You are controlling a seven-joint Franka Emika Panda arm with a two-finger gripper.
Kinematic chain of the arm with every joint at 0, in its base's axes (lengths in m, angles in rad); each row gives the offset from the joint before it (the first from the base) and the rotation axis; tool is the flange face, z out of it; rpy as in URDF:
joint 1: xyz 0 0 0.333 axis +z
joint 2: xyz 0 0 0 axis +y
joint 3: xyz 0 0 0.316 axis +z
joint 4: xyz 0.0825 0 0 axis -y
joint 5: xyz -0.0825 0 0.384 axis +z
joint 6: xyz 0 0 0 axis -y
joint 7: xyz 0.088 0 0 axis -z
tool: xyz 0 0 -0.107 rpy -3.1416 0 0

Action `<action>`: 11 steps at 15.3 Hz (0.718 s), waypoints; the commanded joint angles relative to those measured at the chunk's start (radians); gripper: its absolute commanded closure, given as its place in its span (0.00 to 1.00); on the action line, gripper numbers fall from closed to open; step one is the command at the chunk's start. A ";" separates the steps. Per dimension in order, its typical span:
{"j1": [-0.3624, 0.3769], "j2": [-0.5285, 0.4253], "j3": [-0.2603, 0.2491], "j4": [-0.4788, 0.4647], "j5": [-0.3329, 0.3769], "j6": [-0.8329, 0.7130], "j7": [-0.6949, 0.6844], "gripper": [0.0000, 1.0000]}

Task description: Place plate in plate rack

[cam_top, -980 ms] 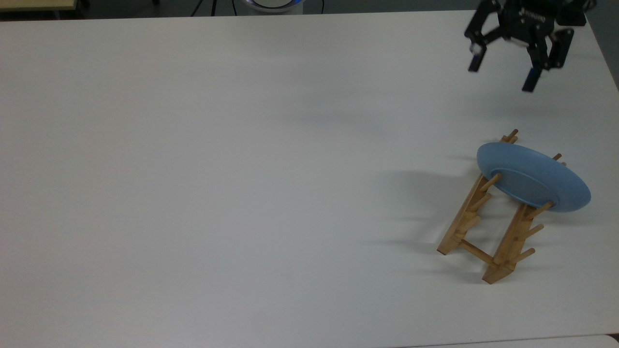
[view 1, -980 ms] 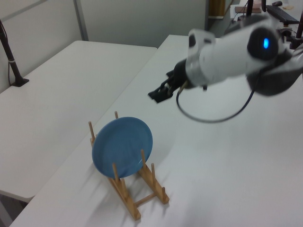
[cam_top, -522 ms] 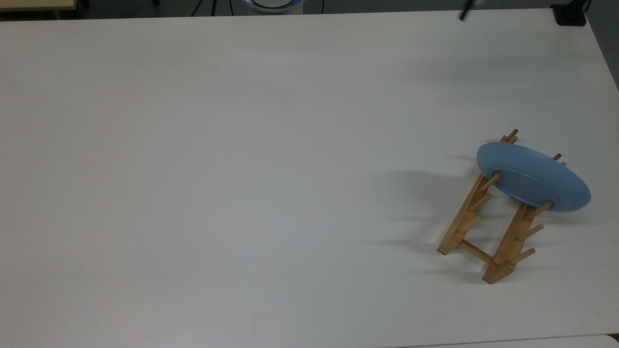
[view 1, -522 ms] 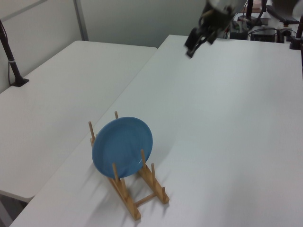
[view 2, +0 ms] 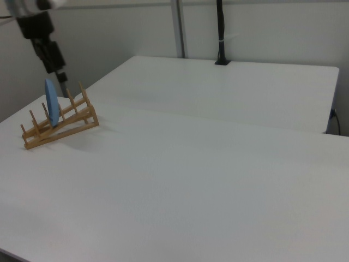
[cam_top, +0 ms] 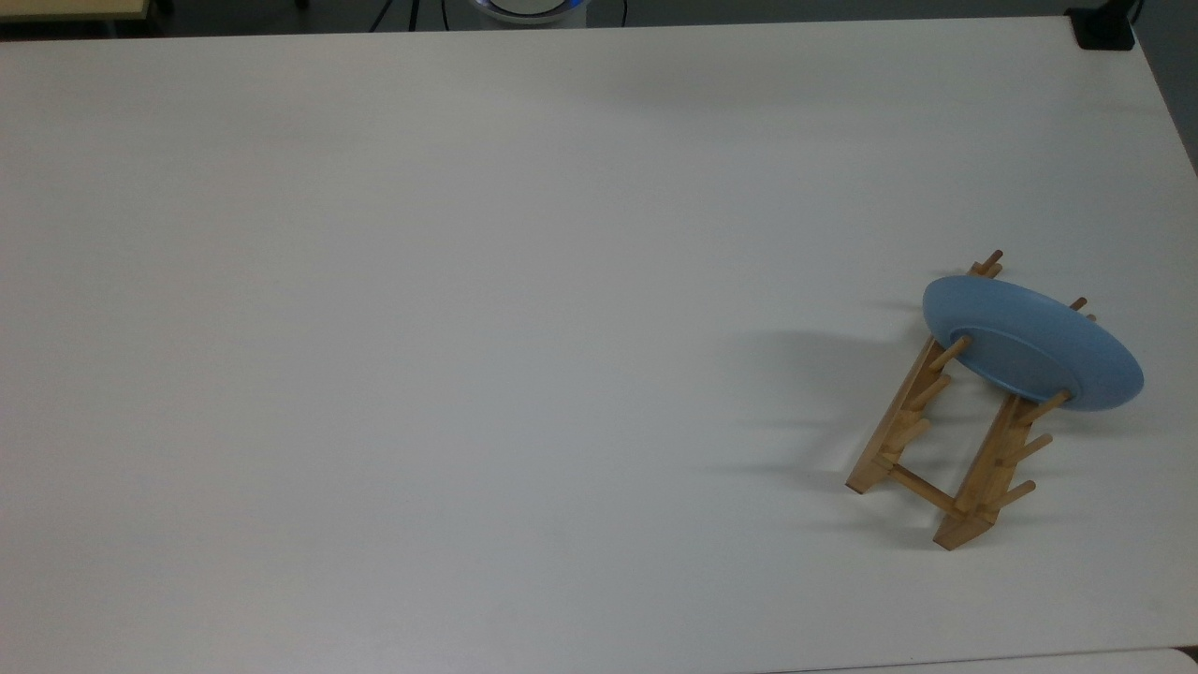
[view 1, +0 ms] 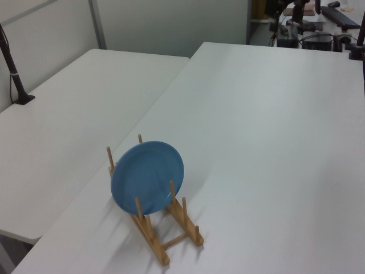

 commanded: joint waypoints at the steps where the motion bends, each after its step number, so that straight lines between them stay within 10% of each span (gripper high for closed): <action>1: 0.070 -0.020 -0.176 -0.051 0.059 -0.007 -0.225 0.00; 4: 0.170 -0.008 -0.336 -0.085 0.070 0.095 -0.363 0.00; 11: 0.170 0.053 -0.393 -0.101 0.070 0.224 -0.566 0.00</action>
